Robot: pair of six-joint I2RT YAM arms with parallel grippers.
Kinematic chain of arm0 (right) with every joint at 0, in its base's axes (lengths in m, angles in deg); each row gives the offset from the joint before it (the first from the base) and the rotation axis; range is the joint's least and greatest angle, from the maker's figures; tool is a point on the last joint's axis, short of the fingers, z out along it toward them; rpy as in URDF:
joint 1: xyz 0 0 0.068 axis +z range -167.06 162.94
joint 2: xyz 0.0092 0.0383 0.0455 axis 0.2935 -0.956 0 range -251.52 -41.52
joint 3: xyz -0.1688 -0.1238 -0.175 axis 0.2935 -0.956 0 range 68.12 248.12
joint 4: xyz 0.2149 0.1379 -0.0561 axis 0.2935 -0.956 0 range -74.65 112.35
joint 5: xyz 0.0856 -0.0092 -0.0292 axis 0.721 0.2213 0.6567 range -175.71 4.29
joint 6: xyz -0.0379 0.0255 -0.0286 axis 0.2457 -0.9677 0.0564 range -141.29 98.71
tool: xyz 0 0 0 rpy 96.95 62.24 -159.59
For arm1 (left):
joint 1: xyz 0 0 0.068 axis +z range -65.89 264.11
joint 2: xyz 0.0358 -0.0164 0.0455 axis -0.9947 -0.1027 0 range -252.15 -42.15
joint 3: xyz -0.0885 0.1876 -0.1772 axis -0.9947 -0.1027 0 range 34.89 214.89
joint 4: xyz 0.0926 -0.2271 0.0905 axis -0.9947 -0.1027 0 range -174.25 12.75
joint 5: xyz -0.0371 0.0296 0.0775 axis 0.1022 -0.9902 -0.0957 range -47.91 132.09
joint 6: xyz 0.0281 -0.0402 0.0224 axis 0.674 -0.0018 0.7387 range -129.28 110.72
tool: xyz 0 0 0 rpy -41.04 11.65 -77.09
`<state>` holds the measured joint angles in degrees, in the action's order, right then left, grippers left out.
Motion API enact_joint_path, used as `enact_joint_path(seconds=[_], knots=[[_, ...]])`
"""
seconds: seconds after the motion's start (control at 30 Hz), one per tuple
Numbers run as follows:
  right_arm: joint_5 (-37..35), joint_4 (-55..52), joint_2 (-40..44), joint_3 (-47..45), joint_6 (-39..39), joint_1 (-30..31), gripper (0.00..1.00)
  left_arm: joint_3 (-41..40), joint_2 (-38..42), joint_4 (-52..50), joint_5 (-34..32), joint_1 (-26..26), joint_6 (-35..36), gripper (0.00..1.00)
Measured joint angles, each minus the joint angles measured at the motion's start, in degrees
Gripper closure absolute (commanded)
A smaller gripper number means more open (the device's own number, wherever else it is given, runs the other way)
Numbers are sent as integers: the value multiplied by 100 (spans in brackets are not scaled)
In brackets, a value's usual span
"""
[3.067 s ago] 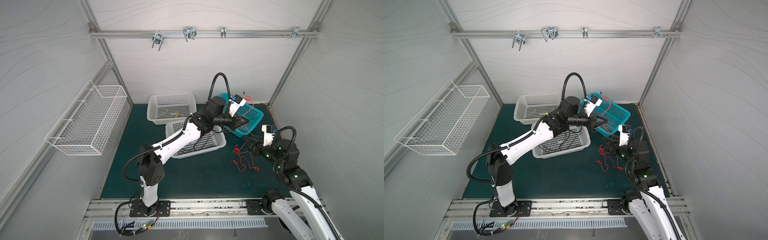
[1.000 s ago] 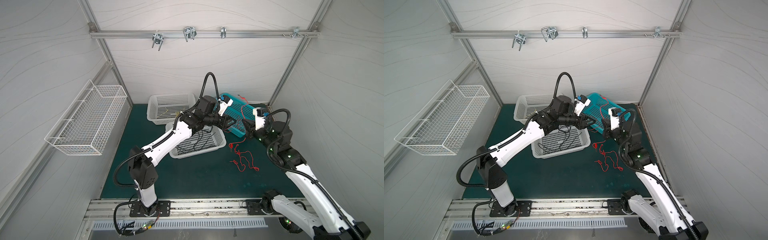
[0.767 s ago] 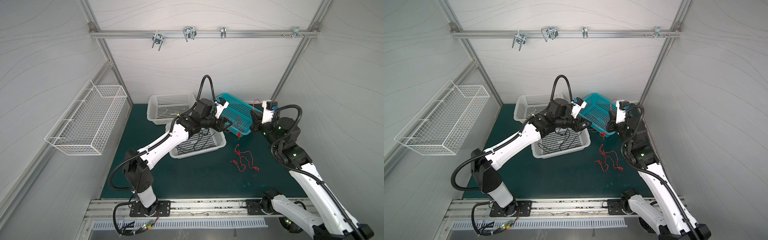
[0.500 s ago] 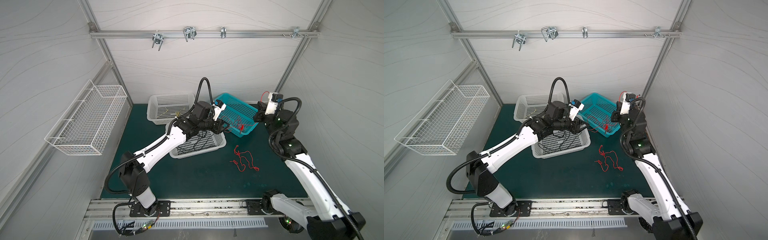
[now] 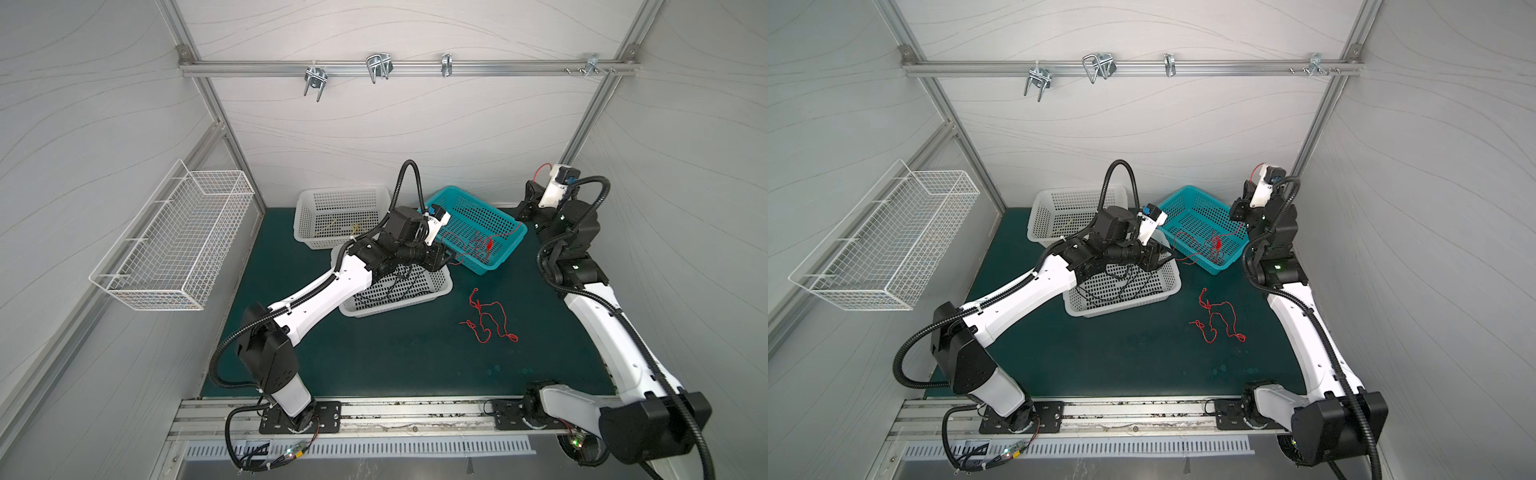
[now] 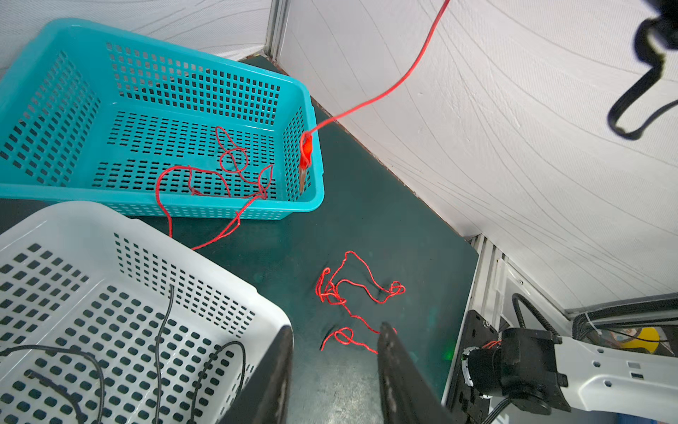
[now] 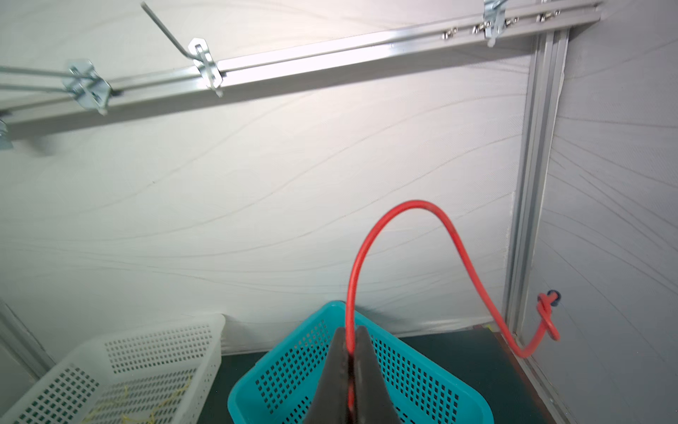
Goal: Untangle and sort cables by color
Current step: Untie the cable, then place the cable in the container.
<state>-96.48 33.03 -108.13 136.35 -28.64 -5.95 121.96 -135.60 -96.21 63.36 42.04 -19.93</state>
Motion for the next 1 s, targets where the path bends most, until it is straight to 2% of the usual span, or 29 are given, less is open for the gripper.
enact_joint_path(seconds=[0.23, 0.4, 0.63, 0.8, 1.0], knots=[[160, 190, 0, -4, -125, 0, 100, 0, 0, -2, 4, 0, 0, 61], [304, 391, -125, -826, -188, 0, 100, -17, 0, -4, 7, 0, 0, 61], [385, 378, -787, -1676, -243, 166, 100, -72, 33, -7, 11, 0, -2, 61], [621, 424, -1263, -1633, -341, 254, 100, -107, 44, -9, 11, 0, -2, 61], [984, 409, -2234, -1128, -450, 258, 100, -151, 44, -17, 7, 0, -4, 61]])
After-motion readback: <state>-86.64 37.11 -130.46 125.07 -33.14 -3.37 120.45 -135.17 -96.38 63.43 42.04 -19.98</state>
